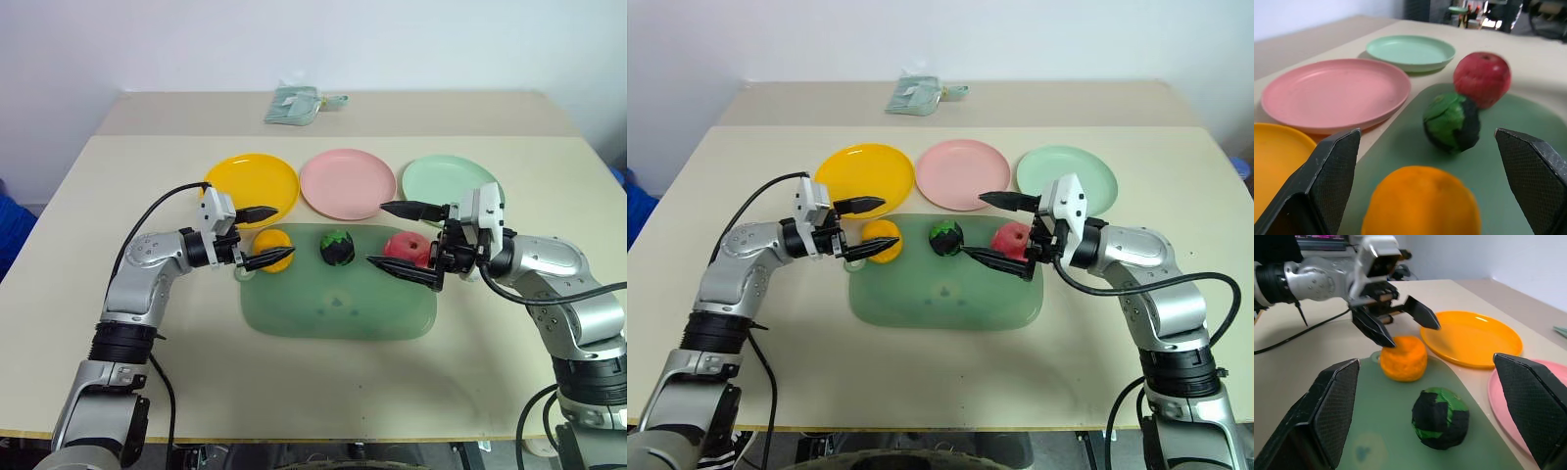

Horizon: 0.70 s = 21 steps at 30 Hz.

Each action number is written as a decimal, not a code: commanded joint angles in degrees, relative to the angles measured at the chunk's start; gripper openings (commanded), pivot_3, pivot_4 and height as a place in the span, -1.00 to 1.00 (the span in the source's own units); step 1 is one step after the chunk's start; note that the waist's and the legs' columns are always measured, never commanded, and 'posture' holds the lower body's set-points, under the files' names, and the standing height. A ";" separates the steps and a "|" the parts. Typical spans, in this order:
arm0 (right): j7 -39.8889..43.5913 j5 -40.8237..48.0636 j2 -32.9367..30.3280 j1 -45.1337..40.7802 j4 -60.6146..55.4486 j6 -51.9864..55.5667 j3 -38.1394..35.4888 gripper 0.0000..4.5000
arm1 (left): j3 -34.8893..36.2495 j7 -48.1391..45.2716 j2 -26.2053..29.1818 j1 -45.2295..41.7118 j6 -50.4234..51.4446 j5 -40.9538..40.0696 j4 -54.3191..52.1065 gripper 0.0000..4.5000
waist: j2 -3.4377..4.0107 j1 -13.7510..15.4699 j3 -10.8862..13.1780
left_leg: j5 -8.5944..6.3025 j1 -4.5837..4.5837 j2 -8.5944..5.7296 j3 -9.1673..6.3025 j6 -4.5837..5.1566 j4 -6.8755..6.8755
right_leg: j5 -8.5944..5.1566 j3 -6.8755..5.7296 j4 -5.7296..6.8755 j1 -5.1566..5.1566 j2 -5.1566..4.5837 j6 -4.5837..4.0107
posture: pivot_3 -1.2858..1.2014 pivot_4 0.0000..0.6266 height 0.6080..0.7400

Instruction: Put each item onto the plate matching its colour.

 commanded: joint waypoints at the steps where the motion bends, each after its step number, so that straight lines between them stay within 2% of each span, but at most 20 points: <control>1: -0.10 2.02 -0.65 0.18 -2.70 0.26 -1.50 0.98 | -0.12 -0.10 -0.10 -0.55 -2.93 1.51 1.22 1.00 | 0.00 -0.01 0.00 | 0.00 0.00 0.00 0.00 0.00 -0.01 | 0.00 0.00 0.00 -0.01 0.00 0.00 | 0.03 -0.52 0.83; 11: -0.14 1.39 -0.50 -0.64 -1.40 -0.22 -0.95 0.98 | -2.77 -0.56 -0.82 0.74 -6.63 5.97 6.49 1.00 | 0.00 0.04 0.00 | 0.00 0.00 0.00 0.00 0.00 0.02 | 0.00 0.00 0.00 0.00 0.00 0.00 | 0.03 -0.52 0.83; 14: -0.24 1.14 -0.44 -0.88 -1.04 -0.32 -0.86 1.00 | -2.32 -0.37 -1.34 0.54 -7.27 5.97 7.44 0.68 | 0.00 0.01 0.00 | 0.00 0.00 0.00 0.00 0.00 0.01 | 0.00 0.00 0.01 0.00 0.00 0.00 | 0.03 -0.52 0.83; 15: -0.25 1.12 -0.44 -1.00 -0.93 -0.29 -0.85 1.00 | -1.87 0.19 -1.59 0.40 -8.30 6.07 7.40 0.51 | 0.00 0.01 0.00 | 0.00 0.00 0.00 0.00 0.00 0.01 | 0.00 0.00 0.01 0.00 0.00 0.00 | 0.03 -0.52 0.83; 16: -0.26 1.10 -0.43 -1.13 -0.78 -0.29 -0.85 1.00 | -1.54 0.31 -1.82 0.24 -8.14 5.66 7.10 0.44 | 0.00 0.03 0.00 | 0.00 0.00 0.00 0.00 0.00 0.01 | 0.00 0.00 0.01 0.00 0.00 0.00 | 0.03 -0.52 0.83; 21: -1.33 2.00 0.55 -2.04 -0.12 -0.29 -1.72 1.00 | 2.12 3.27 -3.27 -2.10 -6.93 2.55 6.20 0.44 | 0.00 0.00 0.00 | 0.00 0.00 0.00 0.00 0.00 0.02 | 0.00 0.00 0.01 0.00 0.00 0.00 | 0.03 -0.52 0.83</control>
